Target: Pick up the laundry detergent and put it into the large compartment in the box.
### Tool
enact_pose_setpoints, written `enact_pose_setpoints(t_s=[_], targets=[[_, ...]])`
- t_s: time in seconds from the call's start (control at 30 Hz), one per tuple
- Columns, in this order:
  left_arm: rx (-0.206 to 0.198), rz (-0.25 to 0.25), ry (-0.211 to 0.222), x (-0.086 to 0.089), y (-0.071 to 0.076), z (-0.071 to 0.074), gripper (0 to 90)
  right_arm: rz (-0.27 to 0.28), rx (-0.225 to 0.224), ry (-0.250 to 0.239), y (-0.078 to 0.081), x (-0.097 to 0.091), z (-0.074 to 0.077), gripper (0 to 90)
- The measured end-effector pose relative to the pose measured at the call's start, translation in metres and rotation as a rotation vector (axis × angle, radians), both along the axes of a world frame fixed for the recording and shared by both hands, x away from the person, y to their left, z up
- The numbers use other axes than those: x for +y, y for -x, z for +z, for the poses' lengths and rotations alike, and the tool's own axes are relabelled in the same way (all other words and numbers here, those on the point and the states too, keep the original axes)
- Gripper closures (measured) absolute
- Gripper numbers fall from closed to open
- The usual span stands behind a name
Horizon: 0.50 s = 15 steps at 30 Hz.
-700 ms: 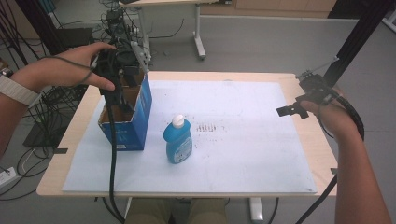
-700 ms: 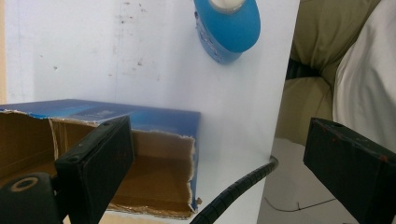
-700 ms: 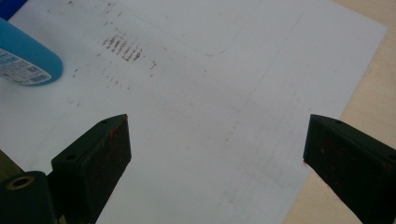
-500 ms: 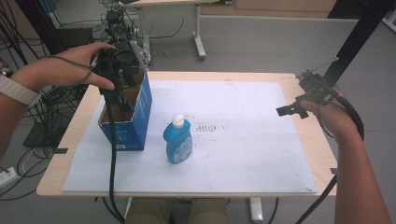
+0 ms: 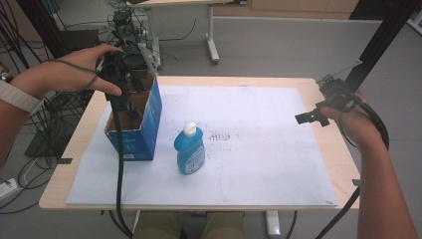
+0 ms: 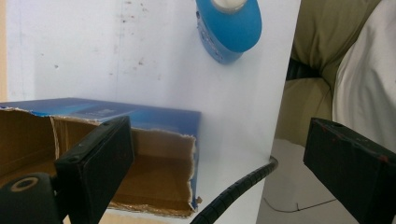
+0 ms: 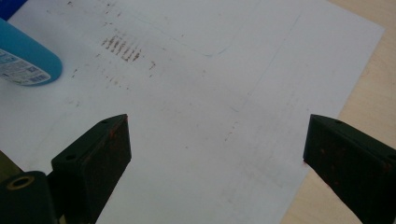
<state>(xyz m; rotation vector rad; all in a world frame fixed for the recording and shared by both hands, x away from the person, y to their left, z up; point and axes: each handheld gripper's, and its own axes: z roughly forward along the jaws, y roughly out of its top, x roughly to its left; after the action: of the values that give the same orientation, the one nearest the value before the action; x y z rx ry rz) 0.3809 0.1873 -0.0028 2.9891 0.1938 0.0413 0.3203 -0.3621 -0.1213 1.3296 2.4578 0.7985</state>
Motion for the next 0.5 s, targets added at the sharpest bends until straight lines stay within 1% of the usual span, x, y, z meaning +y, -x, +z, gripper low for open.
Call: enact_pose_setpoints(t_s=[0.07, 0.17, 0.2, 0.37, 0.4, 0.5], targets=[[0.000, -0.003, 0.003, 0.0000, 0.0004, 0.0001, 9.0, -0.001, -0.001, -0.003, 0.0003, -0.0005, -0.0003, 7.5], [0.000, -0.006, -0.004, -0.0015, -0.0003, 0.0009, 9.0, 0.002, 0.001, -0.001, 0.0002, -0.0006, -0.0001, 7.5], [-0.002, -0.003, 0.002, -0.0010, 0.0003, 0.0006, 8.9, 0.001, 0.000, -0.001, 0.0002, -0.0005, 0.0001, 7.5], [-0.001, -0.003, 0.001, -0.0015, 0.0005, 0.0007, 9.0, 0.004, -0.001, 0.000, -0.0004, 0.0001, 0.0008, 7.5], [-0.002, -0.008, -0.005, -0.0022, -0.0001, 0.0012, 9.0, 0.002, -0.002, -0.001, -0.0004, 0.0001, 0.0009, 7.5], [-0.001, -0.001, -0.001, -0.0011, 0.0003, 0.0009, 9.0, 0.004, -0.003, 0.000, -0.0006, 0.0003, 0.0008, 7.5]])
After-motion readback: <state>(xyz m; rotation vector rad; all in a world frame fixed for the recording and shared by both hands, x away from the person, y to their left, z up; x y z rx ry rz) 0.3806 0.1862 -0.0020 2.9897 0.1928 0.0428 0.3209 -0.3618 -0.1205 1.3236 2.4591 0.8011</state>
